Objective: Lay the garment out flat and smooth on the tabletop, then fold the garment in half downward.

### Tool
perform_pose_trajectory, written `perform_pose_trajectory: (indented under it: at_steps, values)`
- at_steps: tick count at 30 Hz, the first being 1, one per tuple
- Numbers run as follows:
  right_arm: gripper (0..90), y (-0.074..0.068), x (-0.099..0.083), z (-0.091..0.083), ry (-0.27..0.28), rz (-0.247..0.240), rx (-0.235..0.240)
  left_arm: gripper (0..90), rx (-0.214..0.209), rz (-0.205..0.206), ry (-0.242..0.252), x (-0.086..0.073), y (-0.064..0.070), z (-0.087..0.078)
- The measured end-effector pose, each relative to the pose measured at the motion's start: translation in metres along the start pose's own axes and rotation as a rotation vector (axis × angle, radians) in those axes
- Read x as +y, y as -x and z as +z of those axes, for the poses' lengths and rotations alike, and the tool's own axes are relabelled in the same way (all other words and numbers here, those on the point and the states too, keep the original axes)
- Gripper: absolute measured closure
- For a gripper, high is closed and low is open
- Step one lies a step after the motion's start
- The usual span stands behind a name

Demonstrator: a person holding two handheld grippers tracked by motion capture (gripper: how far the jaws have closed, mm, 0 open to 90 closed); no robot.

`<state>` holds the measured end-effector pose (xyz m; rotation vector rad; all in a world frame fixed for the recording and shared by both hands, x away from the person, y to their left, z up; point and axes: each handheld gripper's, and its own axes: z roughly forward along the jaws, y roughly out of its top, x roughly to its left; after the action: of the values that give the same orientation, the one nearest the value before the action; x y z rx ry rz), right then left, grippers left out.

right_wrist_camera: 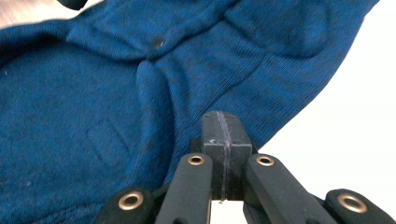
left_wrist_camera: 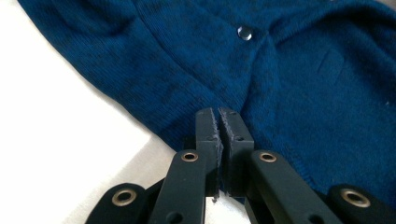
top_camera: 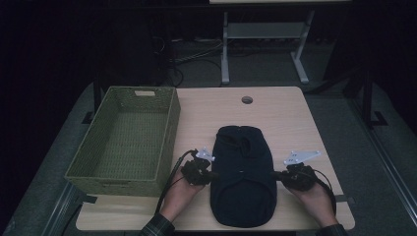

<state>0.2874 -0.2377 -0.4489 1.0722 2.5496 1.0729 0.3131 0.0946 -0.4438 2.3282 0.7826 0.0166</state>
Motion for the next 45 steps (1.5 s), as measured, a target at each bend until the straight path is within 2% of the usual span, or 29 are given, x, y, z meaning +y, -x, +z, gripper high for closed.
perform_pose_trajectory:
  at_steps: [3, 5, 6, 11, 14, 15, 18, 23, 29, 32, 38, 40, 45]
  values:
    - [86.0, 0.005, 0.006, -0.002, 0.015, 0.004, -0.007, 82.6, 0.001, -0.008, 0.013, 0.005, -0.004, -0.003]
    - [80.9, 0.009, 0.009, -0.002, 0.02, 0.013, -0.002, 76.7, -0.002, -0.01, 0.006, 0.009, -0.007, -0.005]
    - [80.9, 0.009, 0.009, -0.002, 0.02, 0.013, -0.002, 76.7, 0.003, -0.003, 0.0, 0.011, -0.009, -0.006]
    - [64.2, 0.017, 0.023, -0.001, 0.019, 0.032, -0.008, 58.2, 0.02, -0.013, 0.02, 0.025, -0.02, -0.015]
    - [61.8, 0.02, 0.028, -0.001, 0.015, 0.033, -0.015, 49.7, 0.027, -0.014, 0.019, 0.029, -0.024, -0.018]
    - [58.9, 0.023, 0.035, -0.001, 0.025, 0.033, -0.019, 47.6, 0.031, -0.013, 0.025, 0.035, -0.029, -0.021]
    - [54.7, 0.027, 0.044, -0.002, 0.024, 0.026, -0.033, 43.7, 0.047, -0.017, 0.04, 0.044, -0.035, -0.023]
    - [48.8, 0.037, 0.059, -0.002, 0.042, 0.04, -0.032, 40.3, 0.045, -0.02, 0.057, 0.059, -0.041, -0.026]
    - [46.6, 0.044, 0.074, -0.004, 0.041, 0.025, -0.051, 38.7, 0.057, -0.017, 0.075, 0.075, -0.05, -0.026]
    - [46.1, 0.05, 0.08, -0.004, 0.054, 0.038, -0.055, 38.1, 0.056, -0.019, 0.081, 0.083, -0.056, -0.026]
    - [44.6, 0.061, 0.09, -0.001, 0.054, 0.035, -0.058, 37.3, 0.079, -0.015, 0.09, 0.098, -0.067, -0.025]
    - [44.4, 0.067, 0.095, 0.003, 0.052, 0.036, -0.054, 37.2, 0.092, -0.026, 0.088, 0.104, -0.074, -0.022]
    - [44.4, 0.075, 0.103, 0.01, 0.041, 0.038, -0.058, 37.9, 0.118, -0.028, 0.094, 0.111, -0.085, -0.018]
